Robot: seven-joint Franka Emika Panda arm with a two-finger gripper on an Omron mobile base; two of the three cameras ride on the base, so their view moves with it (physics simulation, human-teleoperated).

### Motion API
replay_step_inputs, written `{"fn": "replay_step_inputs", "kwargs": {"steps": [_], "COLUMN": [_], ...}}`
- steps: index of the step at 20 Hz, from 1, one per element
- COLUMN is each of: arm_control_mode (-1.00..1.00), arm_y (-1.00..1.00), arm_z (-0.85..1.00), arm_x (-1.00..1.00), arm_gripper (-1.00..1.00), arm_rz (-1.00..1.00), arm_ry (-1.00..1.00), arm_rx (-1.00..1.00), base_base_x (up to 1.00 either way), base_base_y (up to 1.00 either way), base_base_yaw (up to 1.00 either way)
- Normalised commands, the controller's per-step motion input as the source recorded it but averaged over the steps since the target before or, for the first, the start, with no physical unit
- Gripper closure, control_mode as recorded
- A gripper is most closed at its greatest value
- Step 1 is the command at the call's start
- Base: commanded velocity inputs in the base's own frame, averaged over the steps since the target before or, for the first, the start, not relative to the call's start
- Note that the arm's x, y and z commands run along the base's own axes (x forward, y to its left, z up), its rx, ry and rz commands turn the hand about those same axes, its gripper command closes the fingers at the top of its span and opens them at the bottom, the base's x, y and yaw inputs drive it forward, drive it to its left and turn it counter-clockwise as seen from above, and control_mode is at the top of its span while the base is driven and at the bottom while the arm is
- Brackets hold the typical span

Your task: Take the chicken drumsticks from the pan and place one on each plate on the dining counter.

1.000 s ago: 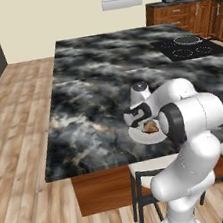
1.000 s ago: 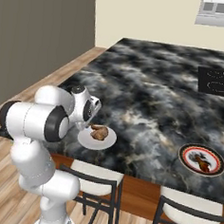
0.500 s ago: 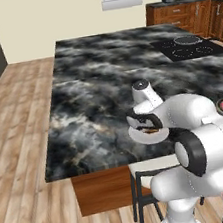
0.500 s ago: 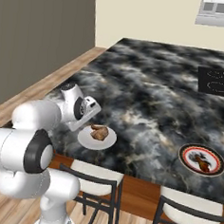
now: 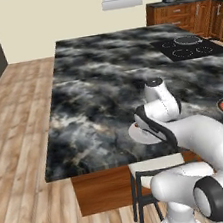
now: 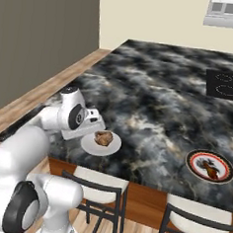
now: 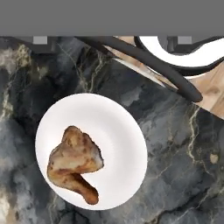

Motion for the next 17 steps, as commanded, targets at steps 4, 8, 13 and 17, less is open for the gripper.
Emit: {"fn": "replay_step_inputs", "kwargs": {"steps": [4,8,13,17], "arm_control_mode": [-1.00,-1.00,-1.00,-1.00], "arm_y": [-0.22,-0.12,-0.09,-0.02], "arm_z": [0.12,0.02,0.00,0.00], "arm_x": [-0.97,-0.98,-0.97,-0.99], "arm_gripper": [-1.00,-1.00,-1.00,-1.00], "arm_rz": [-0.31,-0.29,-0.30,-0.29], "arm_ry": [0.00,-0.02,-0.05,-0.08], "arm_rx": [0.30,0.23,0.20,0.14], "base_base_x": [0.00,0.00,0.00,0.00], "base_base_y": [0.00,0.00,0.00,0.00], "base_base_yaw": [0.00,0.00,0.00,0.00]}}
